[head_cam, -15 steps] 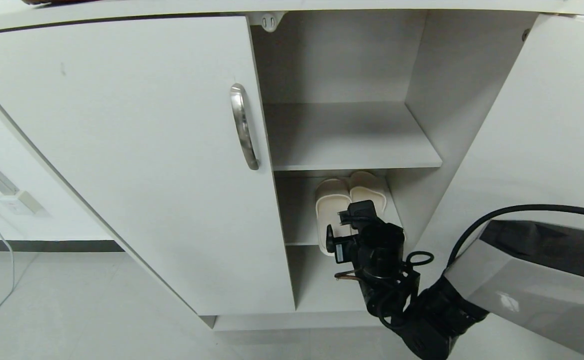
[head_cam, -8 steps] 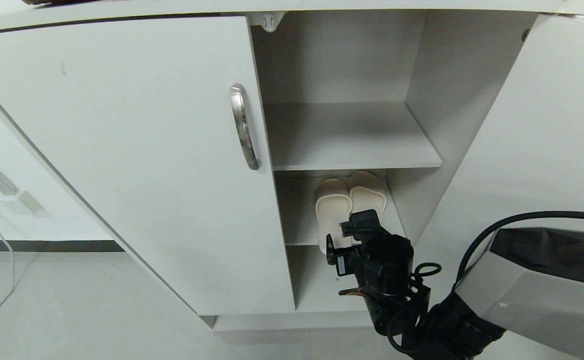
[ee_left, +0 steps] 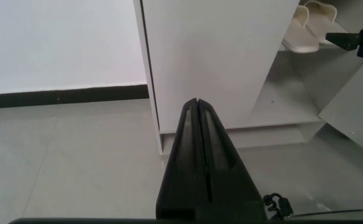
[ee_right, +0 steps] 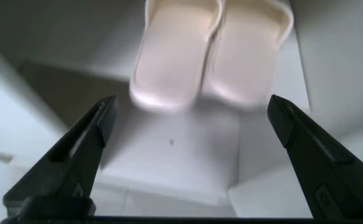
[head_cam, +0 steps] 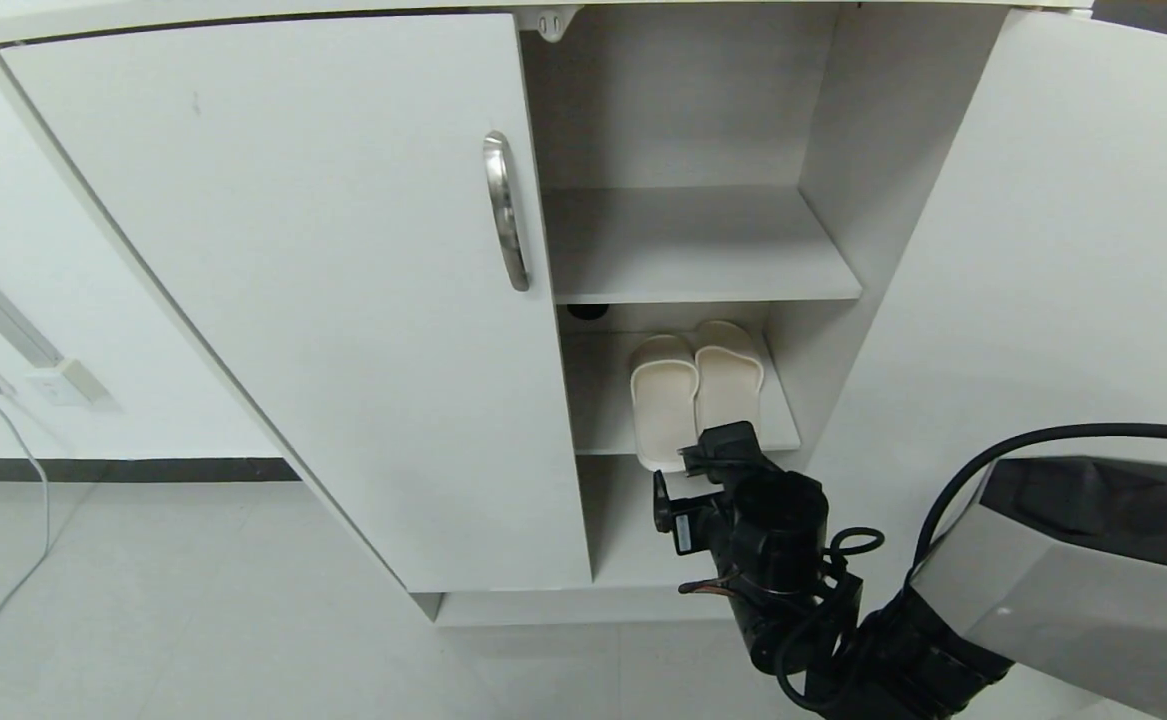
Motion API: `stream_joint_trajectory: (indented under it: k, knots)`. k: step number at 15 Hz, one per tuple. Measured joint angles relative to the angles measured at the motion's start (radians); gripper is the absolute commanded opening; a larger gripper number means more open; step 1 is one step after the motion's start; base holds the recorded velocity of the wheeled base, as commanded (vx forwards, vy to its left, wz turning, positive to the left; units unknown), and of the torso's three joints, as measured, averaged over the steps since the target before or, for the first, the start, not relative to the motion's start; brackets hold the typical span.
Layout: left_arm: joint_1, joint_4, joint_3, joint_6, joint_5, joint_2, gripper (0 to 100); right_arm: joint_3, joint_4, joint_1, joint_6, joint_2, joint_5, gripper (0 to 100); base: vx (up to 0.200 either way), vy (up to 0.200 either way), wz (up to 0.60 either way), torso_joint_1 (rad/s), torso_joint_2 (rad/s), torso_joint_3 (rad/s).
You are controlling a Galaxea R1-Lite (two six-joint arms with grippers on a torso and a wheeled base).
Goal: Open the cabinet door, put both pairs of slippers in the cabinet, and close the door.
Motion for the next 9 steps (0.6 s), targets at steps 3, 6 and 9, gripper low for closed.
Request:
stream_joint_trajectory:
  k: [3, 6, 9]
  knots:
    - [0.000, 0.000, 0.000, 0.000, 0.000, 0.000, 0, 0.001, 0.002, 0.000, 0.000, -0.001, 0.000, 100, -0.067, 0.000, 0.00, -0.001, 0.00, 0.001]
    - [0.000, 0.000, 0.000, 0.002, 0.000, 0.000, 0, -0.003, 0.000, 0.000, -0.002, -0.003, 0.000, 100, 0.000, 0.000, 0.00, 0.000, 0.00, 0.000]
    - [0.000, 0.000, 0.000, 0.005, 0.000, 0.000, 0, -0.003, 0.001, -0.001, -0.002, -0.003, 0.000, 100, 0.000, 0.000, 0.00, 0.000, 0.00, 0.000]
